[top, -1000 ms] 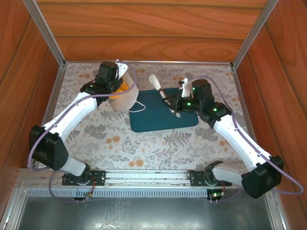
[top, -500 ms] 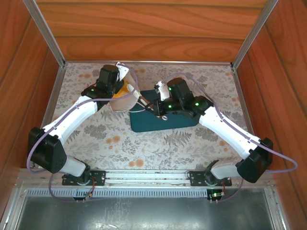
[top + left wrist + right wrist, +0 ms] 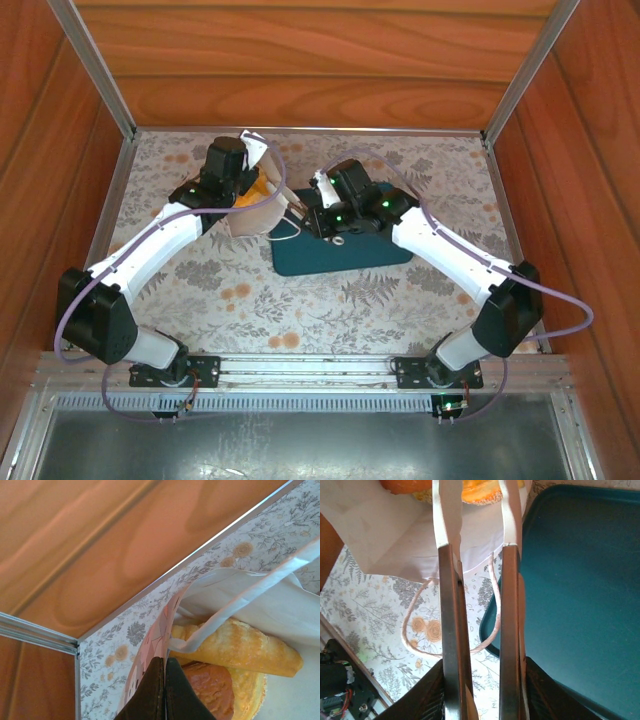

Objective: Take the fake bread out of the paper bag

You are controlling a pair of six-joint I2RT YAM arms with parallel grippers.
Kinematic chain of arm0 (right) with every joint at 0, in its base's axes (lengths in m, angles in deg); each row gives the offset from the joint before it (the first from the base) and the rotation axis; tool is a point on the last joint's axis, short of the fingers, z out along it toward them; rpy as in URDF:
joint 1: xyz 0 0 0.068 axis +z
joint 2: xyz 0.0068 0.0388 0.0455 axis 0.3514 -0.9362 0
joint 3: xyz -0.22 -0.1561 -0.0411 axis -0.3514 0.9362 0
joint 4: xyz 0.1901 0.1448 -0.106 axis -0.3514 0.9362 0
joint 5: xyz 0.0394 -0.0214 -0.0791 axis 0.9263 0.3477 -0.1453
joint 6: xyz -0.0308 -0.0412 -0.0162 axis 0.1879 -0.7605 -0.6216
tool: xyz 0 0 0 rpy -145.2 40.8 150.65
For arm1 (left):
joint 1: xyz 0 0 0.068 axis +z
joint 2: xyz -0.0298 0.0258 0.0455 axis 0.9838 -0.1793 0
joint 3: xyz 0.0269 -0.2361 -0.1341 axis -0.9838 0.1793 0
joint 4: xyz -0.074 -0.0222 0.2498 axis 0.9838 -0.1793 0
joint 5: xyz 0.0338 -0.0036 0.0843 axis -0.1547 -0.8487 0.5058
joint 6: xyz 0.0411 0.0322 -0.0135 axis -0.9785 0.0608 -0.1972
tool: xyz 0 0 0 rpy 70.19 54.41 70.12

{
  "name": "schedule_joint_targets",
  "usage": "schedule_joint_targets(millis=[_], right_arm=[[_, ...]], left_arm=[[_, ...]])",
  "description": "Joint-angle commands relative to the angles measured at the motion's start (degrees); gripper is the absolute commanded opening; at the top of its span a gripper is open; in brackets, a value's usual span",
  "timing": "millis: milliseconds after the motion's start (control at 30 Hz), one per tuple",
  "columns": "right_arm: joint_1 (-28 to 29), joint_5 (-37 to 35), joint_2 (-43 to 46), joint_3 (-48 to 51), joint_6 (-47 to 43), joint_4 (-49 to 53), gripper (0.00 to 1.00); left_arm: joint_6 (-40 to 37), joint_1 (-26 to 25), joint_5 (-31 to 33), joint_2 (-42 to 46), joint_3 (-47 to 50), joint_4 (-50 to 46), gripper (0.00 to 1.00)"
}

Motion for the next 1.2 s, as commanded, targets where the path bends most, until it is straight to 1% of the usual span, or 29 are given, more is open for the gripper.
schedule_joint_targets(millis=[0,200,400,433,667,767,1033,1167], right_arm=[[0.79,-1.76,-0.54,-2.22,-0.84,-0.92,0.4],[2.14,-5.43,-3.09,-4.62,-2.14,-1.0,0.42],[4.78,-12.6,-7.34,-8.96,-6.13,0.51,0.44],[5.13,-13.73,-9.37,-9.87,-6.5,0.97,0.44],[6.42,-19.33,-13.38,-13.66,-6.97,2.59,0.46],[6.41,-20.83,-14.28,-14.83,-6.87,3.68,0.47],[6.76,-20.67,-17.72,-18.32,-8.11,5.38,0.48],[6.86,-21.86,-19.51,-20.38,-8.4,6.35,0.48]], left_arm=[[1.58,-0.37,-0.58,1.84,-0.24,2.88,0.0],[1.74,-0.35,-0.8,1.83,-0.34,2.69,0.0],[1.34,-0.4,-0.92,1.67,0.27,4.05,0.0],[1.34,-0.46,-0.95,1.68,0.23,4.07,0.0],[1.21,-0.47,-1.32,2.2,0.23,4.16,0.0],[1.07,-0.44,-1.53,2.28,0.24,4.33,0.0],[0.81,-0.4,-1.97,1.92,0.55,4.73,0.0],[0.73,-0.38,-1.97,1.77,0.46,4.83,0.0]])
